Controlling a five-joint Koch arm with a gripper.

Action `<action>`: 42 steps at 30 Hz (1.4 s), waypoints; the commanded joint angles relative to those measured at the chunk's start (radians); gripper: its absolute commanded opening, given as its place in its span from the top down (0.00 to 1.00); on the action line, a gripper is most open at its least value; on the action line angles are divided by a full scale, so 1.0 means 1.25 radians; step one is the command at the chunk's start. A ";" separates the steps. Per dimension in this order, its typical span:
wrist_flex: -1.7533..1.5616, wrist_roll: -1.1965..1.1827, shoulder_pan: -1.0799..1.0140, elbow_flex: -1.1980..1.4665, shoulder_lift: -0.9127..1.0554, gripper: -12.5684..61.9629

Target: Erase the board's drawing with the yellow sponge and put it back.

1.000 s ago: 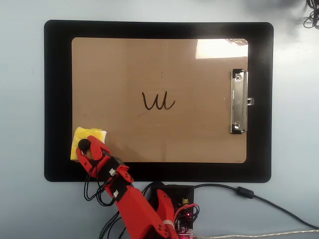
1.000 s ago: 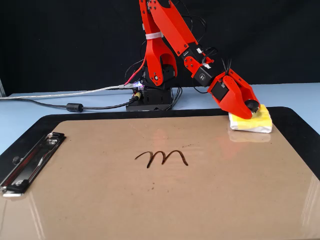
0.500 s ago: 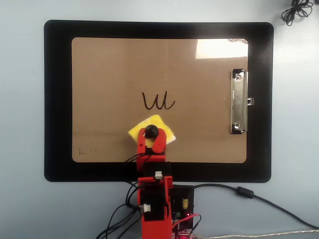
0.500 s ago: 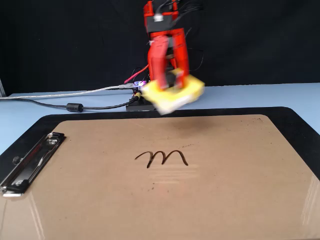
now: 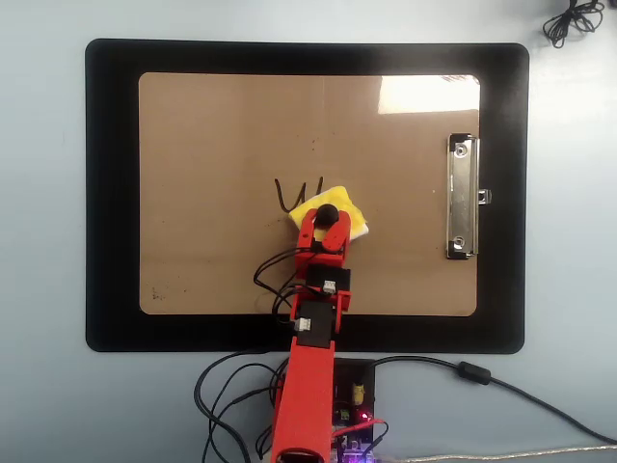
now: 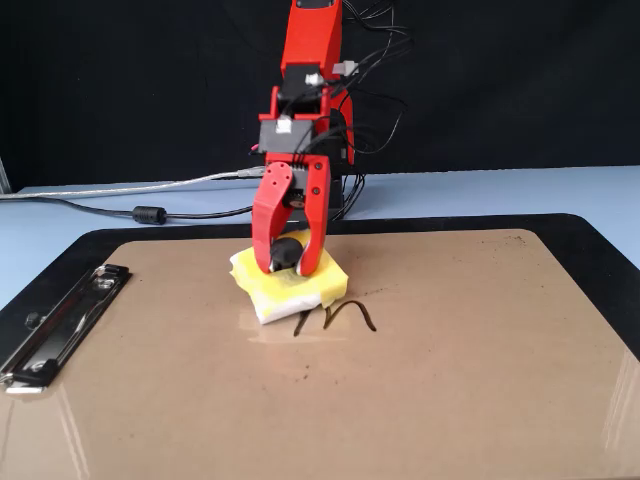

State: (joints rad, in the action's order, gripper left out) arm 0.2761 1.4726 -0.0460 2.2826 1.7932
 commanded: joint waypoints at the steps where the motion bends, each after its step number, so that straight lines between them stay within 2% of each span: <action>1: -0.140 0.010 -0.009 0.004 -0.009 0.94; 3: -0.220 0.011 -0.016 -0.004 -0.098 0.94; 7: -0.324 0.010 -0.029 -0.178 -0.320 0.94; 9: -0.320 0.010 -0.029 -0.214 -0.346 0.94; 11: -0.307 0.012 -0.028 -0.148 -0.292 0.94; 15: -0.302 0.011 -0.026 0.153 -0.007 0.94; 18: -0.302 0.011 -0.020 0.295 0.175 0.94; 21: -0.310 0.015 -0.020 0.271 0.123 0.94; 25: -0.326 0.018 -0.018 0.010 -0.177 0.94; 28: -0.356 0.020 -0.021 -0.102 -0.306 0.94; 30: -0.356 0.020 -0.022 -0.039 -0.265 0.94; 35: -0.358 0.018 -0.032 0.339 0.139 0.94; 37: -0.355 0.020 -0.034 0.415 0.238 0.94; 39: -0.358 0.021 -0.045 0.395 0.209 0.94; 42: -0.363 0.023 -0.054 0.245 0.028 0.94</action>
State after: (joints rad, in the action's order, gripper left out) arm -0.1488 1.4788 -0.0951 2.6461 1.8899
